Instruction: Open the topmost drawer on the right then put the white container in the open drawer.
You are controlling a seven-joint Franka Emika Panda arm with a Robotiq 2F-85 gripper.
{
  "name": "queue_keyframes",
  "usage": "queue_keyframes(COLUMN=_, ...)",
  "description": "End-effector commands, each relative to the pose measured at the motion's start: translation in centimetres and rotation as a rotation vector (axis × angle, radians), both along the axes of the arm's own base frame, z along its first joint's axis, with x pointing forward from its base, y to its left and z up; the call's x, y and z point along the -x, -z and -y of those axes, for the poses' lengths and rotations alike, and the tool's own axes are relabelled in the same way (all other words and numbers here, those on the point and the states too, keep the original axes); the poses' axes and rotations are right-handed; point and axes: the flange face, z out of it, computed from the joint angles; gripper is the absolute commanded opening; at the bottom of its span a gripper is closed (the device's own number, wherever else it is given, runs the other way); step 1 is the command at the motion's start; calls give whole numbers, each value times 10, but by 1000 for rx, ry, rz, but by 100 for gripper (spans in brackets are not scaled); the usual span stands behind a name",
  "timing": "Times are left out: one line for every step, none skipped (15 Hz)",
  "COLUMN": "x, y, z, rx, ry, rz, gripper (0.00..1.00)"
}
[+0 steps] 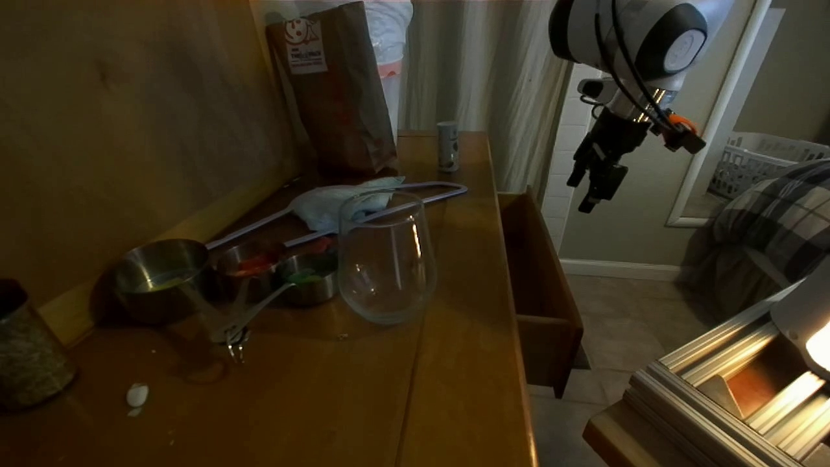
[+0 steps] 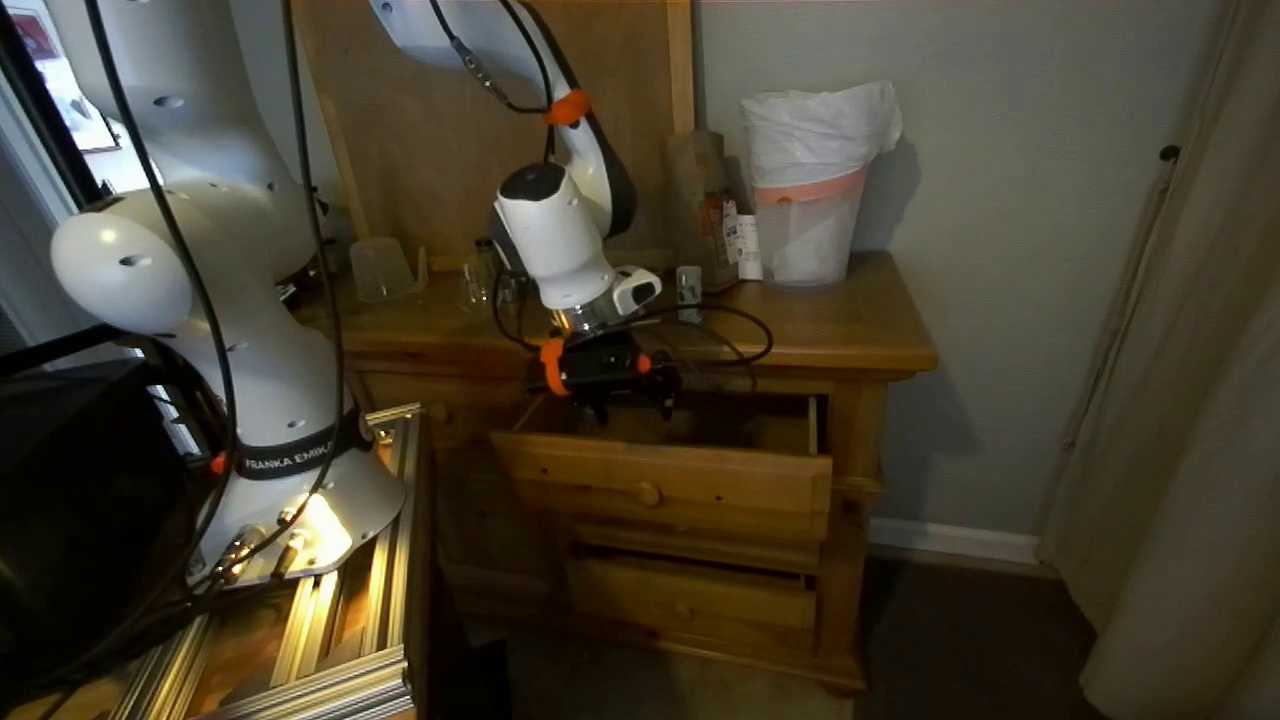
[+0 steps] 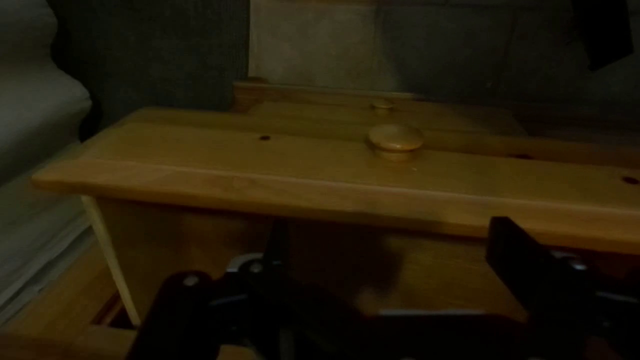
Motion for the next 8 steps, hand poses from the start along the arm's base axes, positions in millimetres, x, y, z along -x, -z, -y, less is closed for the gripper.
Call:
queue_keyframes(x=-11, y=-35, z=-13, rx=2, ry=-107, rz=87, gripper=100)
queue_keyframes(x=-18, y=-43, z=-18, rx=-6, ry=-131, rz=110, gripper=100)
queue_keyframes(x=-22, y=-54, z=-23, rx=-20, ry=-153, rz=137, gripper=100)
queue_keyframes(x=-29, y=-64, z=-32, rx=-51, ry=-172, rz=159, gripper=100)
queue_keyframes(x=-35, y=-76, z=-39, rx=-68, ry=-188, rz=188, gripper=100)
queue_keyframes(x=-42, y=-86, z=-45, rx=-106, ry=-198, rz=206, gripper=100)
queue_keyframes(x=-50, y=-98, z=-49, rx=-128, ry=-198, rz=230, gripper=100)
queue_keyframes(x=-57, y=-111, z=-53, rx=-149, ry=-192, rz=252, gripper=100)
